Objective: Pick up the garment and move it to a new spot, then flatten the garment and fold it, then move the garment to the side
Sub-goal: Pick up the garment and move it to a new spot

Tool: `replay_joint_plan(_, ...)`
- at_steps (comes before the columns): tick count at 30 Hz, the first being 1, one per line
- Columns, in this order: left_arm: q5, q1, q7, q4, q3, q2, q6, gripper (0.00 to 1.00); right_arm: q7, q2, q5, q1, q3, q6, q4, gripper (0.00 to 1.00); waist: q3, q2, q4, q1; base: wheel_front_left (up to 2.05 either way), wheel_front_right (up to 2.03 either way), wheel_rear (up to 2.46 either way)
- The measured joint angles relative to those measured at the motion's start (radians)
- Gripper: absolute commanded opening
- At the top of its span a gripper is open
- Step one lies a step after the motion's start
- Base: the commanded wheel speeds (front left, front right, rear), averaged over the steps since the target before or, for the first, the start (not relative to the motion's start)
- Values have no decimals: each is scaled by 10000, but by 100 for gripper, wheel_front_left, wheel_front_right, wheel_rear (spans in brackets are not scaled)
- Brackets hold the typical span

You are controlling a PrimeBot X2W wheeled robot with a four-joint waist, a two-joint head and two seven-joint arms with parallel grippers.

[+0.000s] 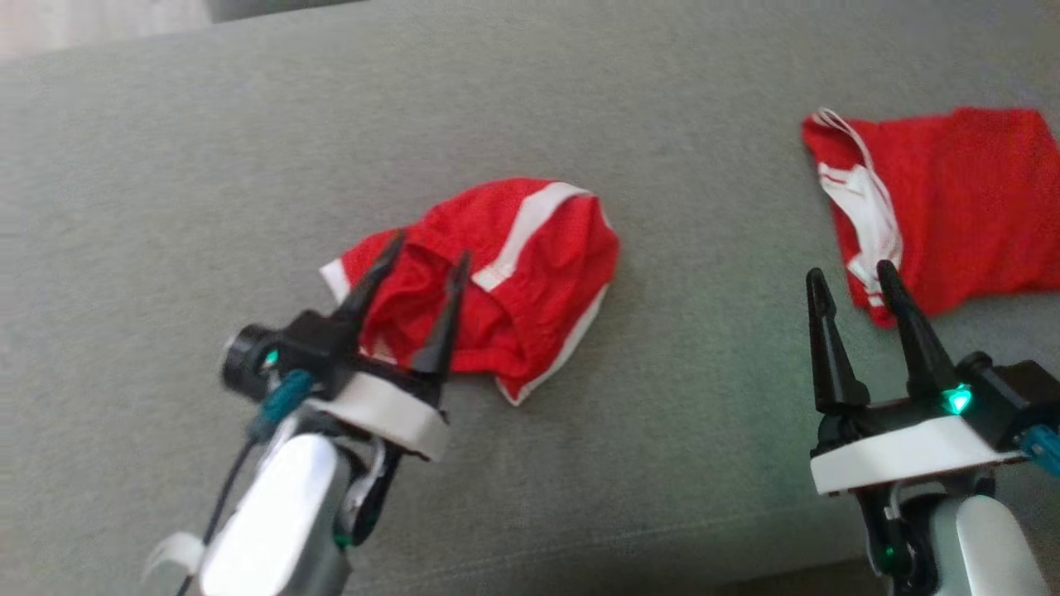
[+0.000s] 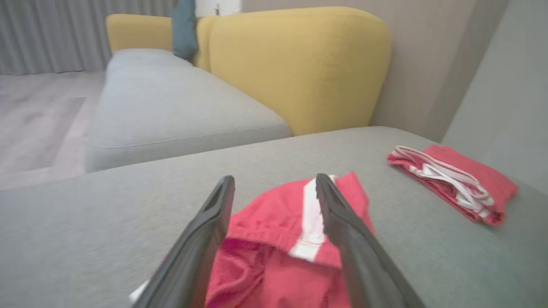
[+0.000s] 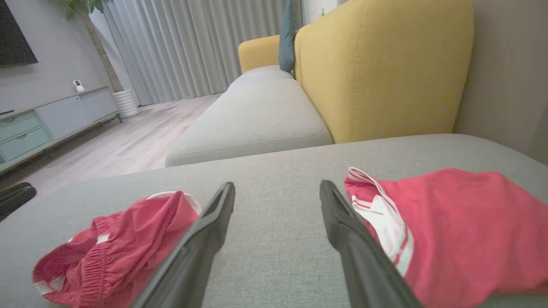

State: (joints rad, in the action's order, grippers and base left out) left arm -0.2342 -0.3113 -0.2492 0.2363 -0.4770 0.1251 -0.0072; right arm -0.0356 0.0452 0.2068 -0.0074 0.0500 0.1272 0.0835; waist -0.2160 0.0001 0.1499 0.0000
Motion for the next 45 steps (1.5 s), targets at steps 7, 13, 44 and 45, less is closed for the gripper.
replay_joint_plan(7, -268, 717, -4, -708, 1277, 368, 713, 100, 295, 0, -221, 35, -100, 0, 67, 100, 483, 0, -912, 0, 0, 0, 0)
replay_joint_plan(13, -326, 1657, -6, -1154, 2374, 727, 945, 100, 546, 0, -293, 372, -221, 0, 211, 100, 926, 0, -1600, 0, 0, 0, 0)
replay_joint_plan(44, -324, 3532, 111, -1881, 2357, 955, 844, 100, 945, -4, -322, 1435, -362, 0, 349, 100, 1963, 0, -1598, 0, 0, 0, 0)
replay_joint_plan(45, -324, 3532, 111, -1896, 2357, 959, 865, 100, 945, -4, -322, 1435, -362, 0, 351, 100, 1955, 0, -1594, 0, 0, 0, 0)
